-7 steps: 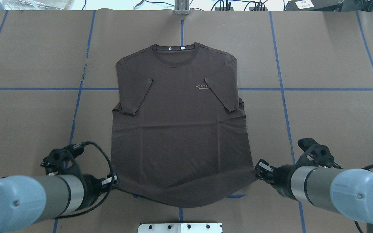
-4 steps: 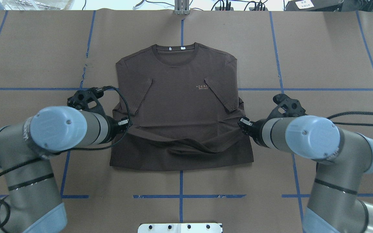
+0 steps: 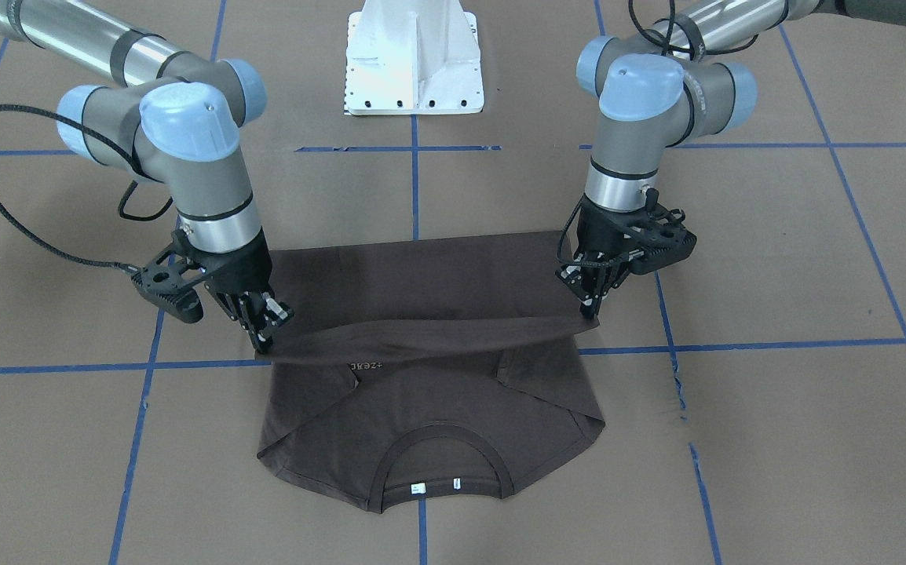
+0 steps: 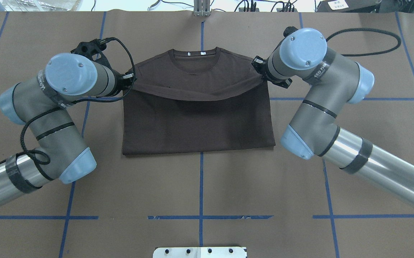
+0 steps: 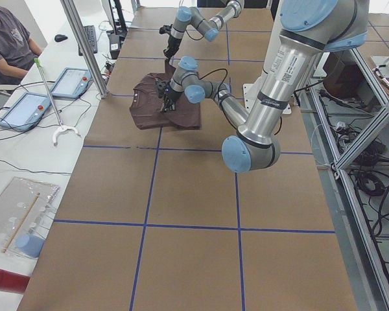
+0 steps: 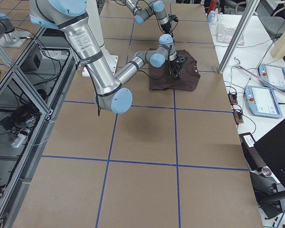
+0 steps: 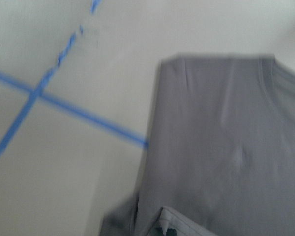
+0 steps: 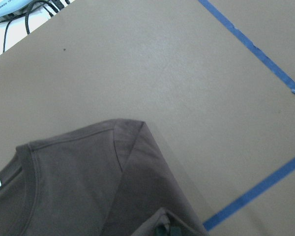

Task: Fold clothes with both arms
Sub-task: 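Lift the hem and fold it toward the collar with both grippers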

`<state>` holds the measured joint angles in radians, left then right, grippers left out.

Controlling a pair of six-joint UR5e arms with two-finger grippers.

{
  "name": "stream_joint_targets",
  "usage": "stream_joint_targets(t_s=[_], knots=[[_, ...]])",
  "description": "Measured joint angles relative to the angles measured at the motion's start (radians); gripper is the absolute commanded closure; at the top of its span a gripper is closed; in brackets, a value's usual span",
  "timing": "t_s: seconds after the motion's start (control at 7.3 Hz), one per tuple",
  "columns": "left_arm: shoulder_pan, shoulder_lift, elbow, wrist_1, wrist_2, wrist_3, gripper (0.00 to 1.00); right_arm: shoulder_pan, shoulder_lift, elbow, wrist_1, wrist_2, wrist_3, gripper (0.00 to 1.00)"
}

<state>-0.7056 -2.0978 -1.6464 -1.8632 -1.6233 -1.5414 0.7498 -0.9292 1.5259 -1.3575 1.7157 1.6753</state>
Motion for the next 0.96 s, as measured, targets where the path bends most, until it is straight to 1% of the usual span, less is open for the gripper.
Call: stream_joint_targets(t_s=[0.27,0.41,0.55,0.69,0.96], knots=[[-0.03,-0.045,0.165,-0.129,0.005,0.031,1.0,0.023,0.108,-0.194,0.029,0.009,-0.047,1.0],[-0.037,-0.05,0.227,-0.19,0.009,0.039,1.0,0.03,0.15,-0.278,0.06,0.018,-0.06,1.0],[-0.042,-0.052,0.27,-0.23,0.013,0.048,1.0,0.043,0.176,-0.342,0.091,0.031,-0.07,1.0],[-0.044,-0.052,0.297,-0.257,0.017,0.059,1.0,0.055,0.188,-0.384,0.112,0.04,-0.079,1.0],[-0.046,-0.06,0.312,-0.273,0.02,0.068,1.0,0.066,0.195,-0.419,0.125,0.047,-0.087,1.0]])
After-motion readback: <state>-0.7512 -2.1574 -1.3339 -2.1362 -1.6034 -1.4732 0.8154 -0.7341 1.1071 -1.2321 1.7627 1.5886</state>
